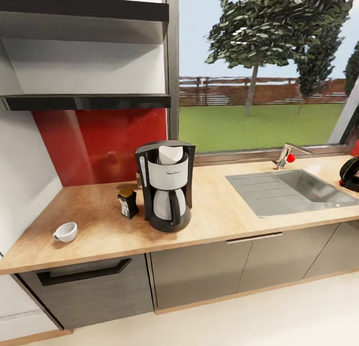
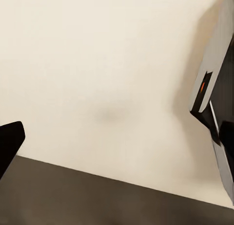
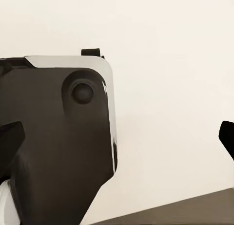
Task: Set up a coffee station on the kitchen countertop: keep the coffee maker on the countertop, move the bottle of coffee from the kitchen shelf to the counter next to the coffee maker, place a paper coffee filter on top of the coffee maker, put the saucer next to the coffee maker with the coffee cup on the saucer, and place the electric kettle next to the coffee maker.
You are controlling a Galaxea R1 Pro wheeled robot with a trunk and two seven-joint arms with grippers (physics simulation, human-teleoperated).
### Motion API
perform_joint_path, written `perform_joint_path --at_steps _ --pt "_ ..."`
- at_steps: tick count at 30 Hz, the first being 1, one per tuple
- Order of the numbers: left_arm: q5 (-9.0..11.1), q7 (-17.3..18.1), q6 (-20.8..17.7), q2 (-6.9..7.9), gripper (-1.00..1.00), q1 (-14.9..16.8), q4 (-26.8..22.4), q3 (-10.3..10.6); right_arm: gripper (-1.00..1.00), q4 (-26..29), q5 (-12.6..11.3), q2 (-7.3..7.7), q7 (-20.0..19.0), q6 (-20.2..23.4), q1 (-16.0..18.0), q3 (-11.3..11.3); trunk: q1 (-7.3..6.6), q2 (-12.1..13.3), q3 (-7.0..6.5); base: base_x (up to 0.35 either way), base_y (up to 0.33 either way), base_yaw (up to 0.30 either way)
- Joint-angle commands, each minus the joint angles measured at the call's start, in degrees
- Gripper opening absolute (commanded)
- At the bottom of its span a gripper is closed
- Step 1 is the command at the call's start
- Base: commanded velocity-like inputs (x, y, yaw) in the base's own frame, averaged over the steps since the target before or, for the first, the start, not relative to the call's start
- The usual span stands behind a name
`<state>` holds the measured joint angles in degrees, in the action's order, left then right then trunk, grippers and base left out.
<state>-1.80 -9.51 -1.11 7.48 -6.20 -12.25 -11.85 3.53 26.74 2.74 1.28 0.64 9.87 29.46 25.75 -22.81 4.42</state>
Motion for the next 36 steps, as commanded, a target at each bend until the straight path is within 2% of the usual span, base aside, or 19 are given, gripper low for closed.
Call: perform_joint_path --at_steps 1,14,15,17,20,36 --pt "-0.2 -0.1 -0.1 -0.08 1.00 0.0 -0.2 -0.2 1.00 0.0 0.6 -0.01 0.1 0.1 0.1 0.4 0.03 -0.1 0.11 0.000 0.000 -0.278" --pt "-0.7 -0.1 -0.2 -0.28 1.00 0.0 0.5 0.1 1.00 0.0 0.6 0.02 -0.3 0.1 0.1 0.5 0.03 -0.1 0.11 0.000 0.000 -0.292" --pt "-0.7 -0.1 -0.2 -0.27 1.00 0.0 0.5 0.1 1.00 0.0 0.6 0.04 -1.1 0.1 0.1 0.5 0.03 -0.1 0.11 0.000 0.000 -0.300" --pt "-0.7 -0.1 -0.2 -0.27 1.00 0.0 0.5 0.2 1.00 0.0 0.5 0.31 -5.2 0.1 0.1 0.6 0.03 -0.1 0.11 0.000 0.000 -0.300" --pt "-0.7 -0.1 -0.1 -0.27 1.00 -0.1 0.5 0.2 1.00 0.1 0.5 0.49 -6.9 0.1 0.1 0.6 0.03 -0.1 0.11 0.000 0.000 -0.300" --pt "-0.7 -0.1 -0.3 -0.34 1.00 -0.1 0.5 0.0 1.00 0.1 0.5 0.60 -7.2 0.1 0.1 0.7 0.03 -0.1 0.11 0.000 0.000 -0.300"
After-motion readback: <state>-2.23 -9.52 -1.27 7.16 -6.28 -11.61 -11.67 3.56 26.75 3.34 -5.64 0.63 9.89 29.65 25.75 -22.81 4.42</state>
